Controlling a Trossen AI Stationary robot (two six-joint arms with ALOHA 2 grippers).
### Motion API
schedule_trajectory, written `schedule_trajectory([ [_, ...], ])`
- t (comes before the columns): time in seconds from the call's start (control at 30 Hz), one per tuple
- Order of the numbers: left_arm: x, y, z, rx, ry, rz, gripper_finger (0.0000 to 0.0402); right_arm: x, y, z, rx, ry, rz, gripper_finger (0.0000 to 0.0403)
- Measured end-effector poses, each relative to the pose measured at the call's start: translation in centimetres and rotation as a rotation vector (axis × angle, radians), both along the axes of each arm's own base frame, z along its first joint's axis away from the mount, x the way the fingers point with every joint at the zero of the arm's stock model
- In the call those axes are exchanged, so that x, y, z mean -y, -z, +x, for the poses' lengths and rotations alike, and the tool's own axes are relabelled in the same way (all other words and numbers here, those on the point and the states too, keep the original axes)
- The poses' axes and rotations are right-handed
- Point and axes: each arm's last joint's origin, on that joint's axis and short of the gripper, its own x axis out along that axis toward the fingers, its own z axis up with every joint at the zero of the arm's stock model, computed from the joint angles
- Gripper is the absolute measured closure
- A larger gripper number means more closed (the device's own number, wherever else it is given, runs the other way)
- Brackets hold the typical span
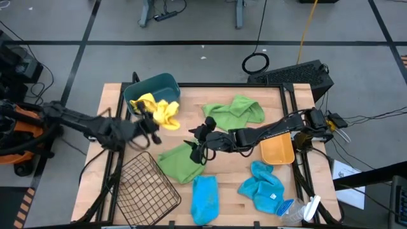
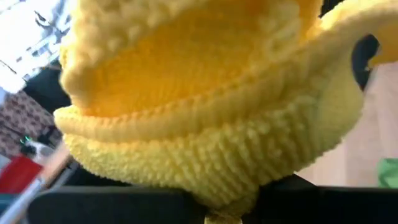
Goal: Sort microfiber towel by color & place in baskets
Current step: Put middle right yellow towel into the green bin
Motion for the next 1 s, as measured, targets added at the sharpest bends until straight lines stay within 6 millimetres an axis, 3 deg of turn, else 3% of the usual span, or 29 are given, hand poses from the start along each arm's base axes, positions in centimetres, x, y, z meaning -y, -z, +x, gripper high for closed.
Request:
schedule_trajectory([
  [0.3, -8.0, 0.9, -1.2, -0.081, -0.166, -0.138, 0.0348, -1.2, 0.0, -0.2, -0.01, -0.048, -0.037, 0.019],
  [0.53, -13.8, 3.4, -1.6, -0.159, -0.229, -0.341, 0.0348, -1.4, 0.0, -0.2, -0.014, -0.057, -0.054, 0.019],
  [0.7, -16.6, 6.1, -1.5, -0.251, -0.266, -0.478, 0.0348, -1.4, 0.1, -0.3, -0.028, -0.06, -0.057, 0.019],
  [0.8, -17.8, 7.3, -1.5, -0.272, -0.375, -0.525, 0.0345, -1.4, 0.2, -0.3, -0.047, -0.06, -0.061, 0.019],
  [1.0, -18.6, 7.9, -1.8, -0.233, -0.486, -0.58, 0.0234, -1.4, 0.2, -0.4, -0.05, -0.06, -0.062, 0.019],
])
